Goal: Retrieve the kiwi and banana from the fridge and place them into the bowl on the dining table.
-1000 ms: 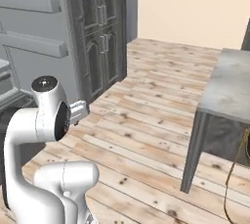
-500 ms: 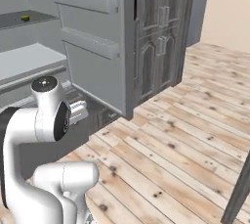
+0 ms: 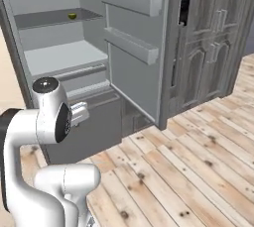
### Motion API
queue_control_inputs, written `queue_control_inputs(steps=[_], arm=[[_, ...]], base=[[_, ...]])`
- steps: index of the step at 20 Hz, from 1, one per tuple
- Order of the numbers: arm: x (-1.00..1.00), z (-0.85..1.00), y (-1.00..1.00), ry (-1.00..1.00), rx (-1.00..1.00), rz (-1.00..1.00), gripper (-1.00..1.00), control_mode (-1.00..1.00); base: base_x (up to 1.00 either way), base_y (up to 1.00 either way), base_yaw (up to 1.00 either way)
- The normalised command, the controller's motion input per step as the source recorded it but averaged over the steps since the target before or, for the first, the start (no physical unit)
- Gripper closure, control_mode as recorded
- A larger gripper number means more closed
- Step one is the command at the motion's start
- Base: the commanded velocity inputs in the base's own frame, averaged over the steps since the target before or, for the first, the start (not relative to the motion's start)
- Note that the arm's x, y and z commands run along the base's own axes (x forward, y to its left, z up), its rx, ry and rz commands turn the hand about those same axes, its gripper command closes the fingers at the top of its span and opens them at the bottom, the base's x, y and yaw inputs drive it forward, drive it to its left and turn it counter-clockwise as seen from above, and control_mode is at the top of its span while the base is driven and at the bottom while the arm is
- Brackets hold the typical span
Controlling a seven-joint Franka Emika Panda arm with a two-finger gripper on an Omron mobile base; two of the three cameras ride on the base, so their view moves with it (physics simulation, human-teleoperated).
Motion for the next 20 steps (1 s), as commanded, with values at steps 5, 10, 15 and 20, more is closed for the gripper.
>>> queue_control_inputs(steps=[5, 10, 15, 20], arm=[[0.0, 0.0, 0.0, 0.0, 0.0, 0.0, -1.0, 1.0], [0.0, 0.0, 0.0, 0.0, 0.0, 0.0, -1.0, 1.0], [0.0, 0.0, 0.0, 0.0, 0.0, 0.0, -1.0, 1.0], [0.0, 0.0, 0.0, 0.0, 0.0, 0.0, -1.0, 1.0]], base=[[0.28, 0.07, 0.37], [0.51, 0.0, 0.32], [0.63, 0.0, 0.28], [0.72, -0.06, 0.23]])
